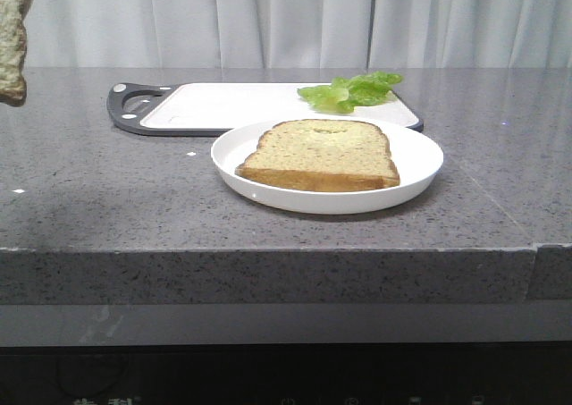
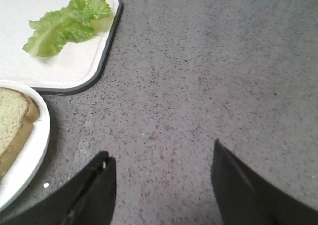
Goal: Left arm grabs bread, right arm adds lettuce
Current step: 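Move the right gripper down onto the lettuce leaf on the cutting board, then close the right gripper on the lettuce and lift it toward the plate, then lower the lettuce onto the bottom bread slice and open the right gripper, then raise the right gripper away from the plate, then carry the held bread slice with the left gripper over the lettuce, then lower the bread onto the lettuce and open the left gripper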
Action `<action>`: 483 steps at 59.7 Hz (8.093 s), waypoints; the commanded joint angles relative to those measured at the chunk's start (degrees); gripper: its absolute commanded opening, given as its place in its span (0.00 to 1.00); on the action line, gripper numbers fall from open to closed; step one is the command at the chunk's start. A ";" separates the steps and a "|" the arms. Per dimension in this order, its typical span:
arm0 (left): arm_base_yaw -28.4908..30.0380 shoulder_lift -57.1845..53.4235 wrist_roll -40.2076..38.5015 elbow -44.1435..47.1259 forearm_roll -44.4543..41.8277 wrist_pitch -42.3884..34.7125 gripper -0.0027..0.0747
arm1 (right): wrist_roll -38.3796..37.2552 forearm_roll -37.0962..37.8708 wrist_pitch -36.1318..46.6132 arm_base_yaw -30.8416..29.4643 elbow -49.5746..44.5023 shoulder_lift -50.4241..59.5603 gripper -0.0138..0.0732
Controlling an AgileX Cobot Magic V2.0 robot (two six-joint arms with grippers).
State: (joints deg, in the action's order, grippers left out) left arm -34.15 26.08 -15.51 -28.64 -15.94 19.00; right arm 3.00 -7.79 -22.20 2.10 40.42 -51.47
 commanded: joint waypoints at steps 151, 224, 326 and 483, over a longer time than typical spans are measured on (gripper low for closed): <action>0.05 0.20 -0.67 -1.49 -0.16 -4.18 0.01 | 8.31 -1.47 -23.44 11.24 77.38 -64.66 0.09; 0.05 0.20 -0.67 -1.49 -0.16 -5.01 0.01 | 8.37 -15.41 -11.67 19.34 27.65 -34.12 0.09; 0.05 0.20 -0.67 -1.49 1.57 -5.27 0.01 | 8.50 -8.01 0.11 19.22 9.09 -4.44 0.08; 14.74 77.34 58.89 -42.13 101.07 38.85 0.65 | 8.50 -2.49 -0.20 19.22 -8.31 24.59 0.08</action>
State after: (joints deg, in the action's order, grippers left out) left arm -19.92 106.06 42.96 -69.19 83.18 55.87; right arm 10.98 -10.56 -26.70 21.39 30.59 -26.95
